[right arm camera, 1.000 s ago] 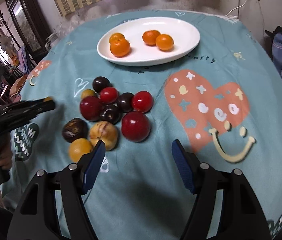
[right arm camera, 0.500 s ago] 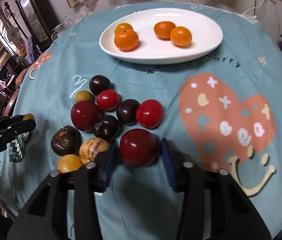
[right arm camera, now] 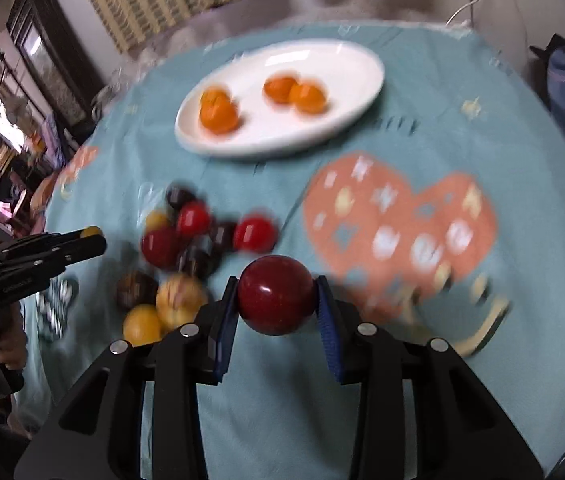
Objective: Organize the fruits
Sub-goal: 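Place the yellow fruit and red plum on the white plate, opening both grippers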
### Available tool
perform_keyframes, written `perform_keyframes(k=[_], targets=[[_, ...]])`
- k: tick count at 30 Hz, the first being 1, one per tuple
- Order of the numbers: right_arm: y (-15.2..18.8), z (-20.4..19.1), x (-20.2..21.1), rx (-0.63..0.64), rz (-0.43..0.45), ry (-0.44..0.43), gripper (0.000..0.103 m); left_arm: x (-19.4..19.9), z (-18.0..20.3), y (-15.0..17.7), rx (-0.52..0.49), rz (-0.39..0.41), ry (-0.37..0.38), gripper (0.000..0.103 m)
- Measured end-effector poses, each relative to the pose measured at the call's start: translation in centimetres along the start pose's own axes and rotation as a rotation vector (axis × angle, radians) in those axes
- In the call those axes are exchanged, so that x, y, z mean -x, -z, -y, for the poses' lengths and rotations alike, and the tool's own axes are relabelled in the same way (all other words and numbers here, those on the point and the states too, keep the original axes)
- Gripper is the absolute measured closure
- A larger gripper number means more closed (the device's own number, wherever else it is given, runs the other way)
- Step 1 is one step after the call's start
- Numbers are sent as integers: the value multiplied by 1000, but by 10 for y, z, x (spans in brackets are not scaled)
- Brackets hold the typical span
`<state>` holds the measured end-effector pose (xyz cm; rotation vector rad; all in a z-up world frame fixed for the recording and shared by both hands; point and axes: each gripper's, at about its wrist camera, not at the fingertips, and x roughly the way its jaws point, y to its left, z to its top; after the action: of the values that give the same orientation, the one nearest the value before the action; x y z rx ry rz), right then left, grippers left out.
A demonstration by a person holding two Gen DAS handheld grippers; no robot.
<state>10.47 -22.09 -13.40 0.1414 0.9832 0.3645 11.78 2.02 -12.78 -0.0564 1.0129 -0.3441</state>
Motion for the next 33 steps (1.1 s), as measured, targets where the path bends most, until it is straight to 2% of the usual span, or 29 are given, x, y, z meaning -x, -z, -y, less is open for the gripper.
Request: perform_keyframes(k=[4,8,14,17,18,19,20,21,23,26,29,33], targets=[[-62,12,-2,-4,98,8,65,-14,7,-70,-46,75,7,77],[-114,21,-24,10,146,23,65,-41,13,-132,-79,115,6,77],[-159,34,-73,-2,138,50,65,-92,17,-178,-87,101,1,77],[-167,41,-97,-33,85,57,65,-116,13,-184,-69,71,-15,75],[-169,42,-104,-48,57,56,65,-122,11,-185,-63,64,-22,70],[-170,42,-107,-56,45,54,65,-122,9,-184,-55,66,-26,60],[-169,41,-106,-54,52,63,63,-121,7,-183,-43,74,-28,55],[-166,39,-102,-50,65,74,56,-120,5,-182,-36,80,-28,52],[-162,34,-85,-37,129,95,34,-110,2,-178,-30,93,-24,52],[-157,25,-53,-6,209,94,34,-89,-2,-167,-20,104,-36,51],[-142,20,-15,-29,270,57,34,-56,-7,-137,-11,112,-41,51],[-94,13,16,-59,255,42,34,-25,-8,-85,-6,79,-49,51]])
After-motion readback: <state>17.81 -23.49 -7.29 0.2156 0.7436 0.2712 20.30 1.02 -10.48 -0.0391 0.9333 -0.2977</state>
